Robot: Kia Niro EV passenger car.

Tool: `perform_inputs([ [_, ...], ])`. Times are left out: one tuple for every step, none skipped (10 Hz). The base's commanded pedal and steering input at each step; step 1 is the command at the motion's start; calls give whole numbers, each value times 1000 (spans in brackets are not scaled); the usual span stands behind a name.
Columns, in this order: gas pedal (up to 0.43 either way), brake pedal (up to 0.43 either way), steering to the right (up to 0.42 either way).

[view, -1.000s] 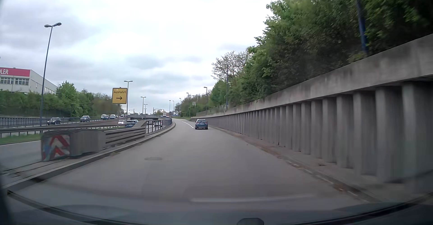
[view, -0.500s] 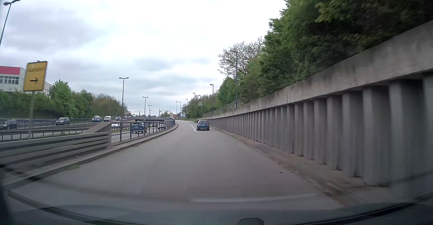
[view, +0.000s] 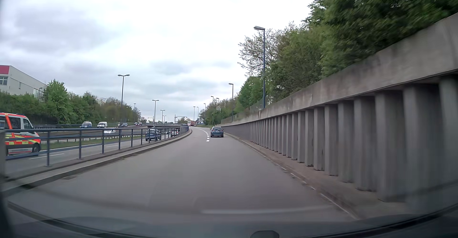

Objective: Follow the waypoints while adhering to traffic rules and regulations

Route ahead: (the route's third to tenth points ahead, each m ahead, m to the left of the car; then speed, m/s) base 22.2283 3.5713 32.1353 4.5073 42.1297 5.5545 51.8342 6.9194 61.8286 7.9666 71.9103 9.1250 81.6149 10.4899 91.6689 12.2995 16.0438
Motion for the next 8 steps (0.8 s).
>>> perform_inputs([
  [189,0,-18],
  [189,0,-18],
  [189,0,-17],
  [189,0,-16],
  [189,0,-15],
  [189,0,-15],
  [189,0,-16],
  [189,0,-16],
])
